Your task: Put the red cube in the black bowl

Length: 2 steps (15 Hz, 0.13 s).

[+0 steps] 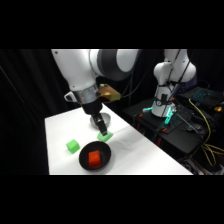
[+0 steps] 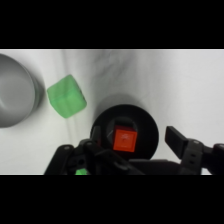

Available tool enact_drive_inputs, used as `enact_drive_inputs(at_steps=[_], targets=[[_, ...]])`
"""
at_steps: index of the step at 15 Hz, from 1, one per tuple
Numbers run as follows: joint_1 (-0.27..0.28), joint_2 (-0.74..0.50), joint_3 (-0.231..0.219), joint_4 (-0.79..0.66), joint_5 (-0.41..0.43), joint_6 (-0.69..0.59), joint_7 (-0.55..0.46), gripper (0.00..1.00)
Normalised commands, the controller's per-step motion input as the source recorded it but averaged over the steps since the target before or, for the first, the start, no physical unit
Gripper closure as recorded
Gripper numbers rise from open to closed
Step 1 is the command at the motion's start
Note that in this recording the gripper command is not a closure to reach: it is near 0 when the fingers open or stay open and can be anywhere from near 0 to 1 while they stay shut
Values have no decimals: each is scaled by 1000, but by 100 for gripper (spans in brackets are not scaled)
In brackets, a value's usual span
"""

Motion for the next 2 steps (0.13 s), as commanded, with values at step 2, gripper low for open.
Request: enact_drive_inputs(at_steps=[2], targets=[[11, -620, 17, -255, -46, -340, 62, 0]])
